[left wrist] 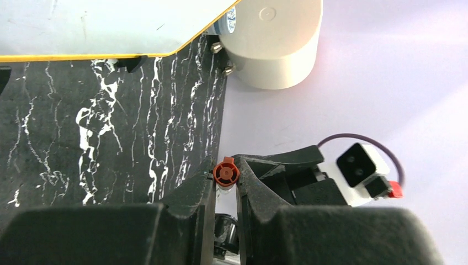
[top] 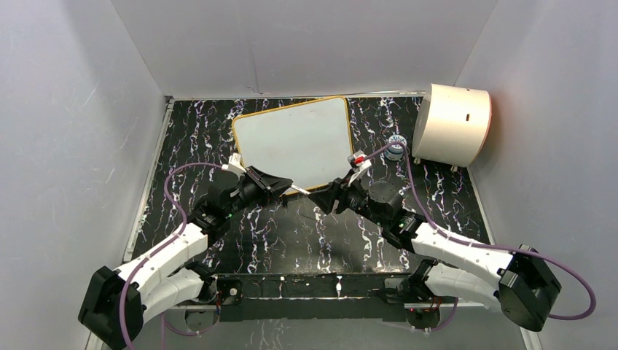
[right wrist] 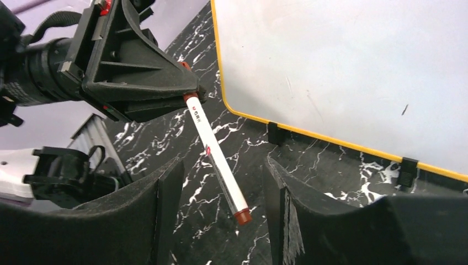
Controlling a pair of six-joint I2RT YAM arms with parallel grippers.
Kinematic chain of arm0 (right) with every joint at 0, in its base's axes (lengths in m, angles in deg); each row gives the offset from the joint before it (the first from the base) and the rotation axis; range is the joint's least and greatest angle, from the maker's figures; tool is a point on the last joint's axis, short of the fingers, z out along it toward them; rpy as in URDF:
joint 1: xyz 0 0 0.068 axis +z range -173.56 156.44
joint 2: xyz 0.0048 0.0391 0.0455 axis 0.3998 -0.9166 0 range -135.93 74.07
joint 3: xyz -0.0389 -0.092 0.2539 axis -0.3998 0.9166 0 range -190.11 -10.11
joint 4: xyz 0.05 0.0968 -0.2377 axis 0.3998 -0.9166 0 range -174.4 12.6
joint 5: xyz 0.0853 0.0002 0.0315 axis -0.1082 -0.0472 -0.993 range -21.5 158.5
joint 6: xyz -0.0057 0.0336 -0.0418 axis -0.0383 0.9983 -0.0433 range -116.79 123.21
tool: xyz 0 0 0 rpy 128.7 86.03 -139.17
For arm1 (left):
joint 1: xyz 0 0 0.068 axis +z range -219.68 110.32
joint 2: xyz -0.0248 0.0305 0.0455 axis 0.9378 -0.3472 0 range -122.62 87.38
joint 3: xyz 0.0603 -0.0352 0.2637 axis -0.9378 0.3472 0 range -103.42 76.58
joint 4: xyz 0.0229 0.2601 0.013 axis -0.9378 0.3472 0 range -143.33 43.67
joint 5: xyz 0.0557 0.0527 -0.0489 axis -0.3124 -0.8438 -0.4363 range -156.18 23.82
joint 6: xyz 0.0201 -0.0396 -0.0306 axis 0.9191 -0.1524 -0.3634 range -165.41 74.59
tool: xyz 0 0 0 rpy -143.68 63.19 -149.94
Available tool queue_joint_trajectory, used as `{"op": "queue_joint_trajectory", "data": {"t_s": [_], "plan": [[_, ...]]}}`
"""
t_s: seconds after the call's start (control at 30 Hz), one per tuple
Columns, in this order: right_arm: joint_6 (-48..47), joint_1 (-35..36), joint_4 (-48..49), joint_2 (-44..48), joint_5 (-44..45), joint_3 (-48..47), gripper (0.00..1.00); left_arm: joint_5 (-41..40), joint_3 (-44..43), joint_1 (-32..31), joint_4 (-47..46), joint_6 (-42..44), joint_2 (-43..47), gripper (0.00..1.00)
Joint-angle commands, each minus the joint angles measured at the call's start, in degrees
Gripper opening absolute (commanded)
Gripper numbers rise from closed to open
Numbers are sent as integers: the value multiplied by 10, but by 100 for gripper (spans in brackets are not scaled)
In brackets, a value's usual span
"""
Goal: Write a sentence on the whiteboard
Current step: Open the whiteboard marker at the center of the board.
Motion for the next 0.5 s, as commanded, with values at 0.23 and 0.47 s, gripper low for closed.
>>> {"op": "queue_joint_trajectory", "data": {"t_s": [0.23,0.47], "plan": [[140,-51,168,-28,-96,26,63,27,22,2,-144,-91,-25,0],[168,-54,223,-53,-110,22,56,21,30,2,-166,-114,-23,0]]}}
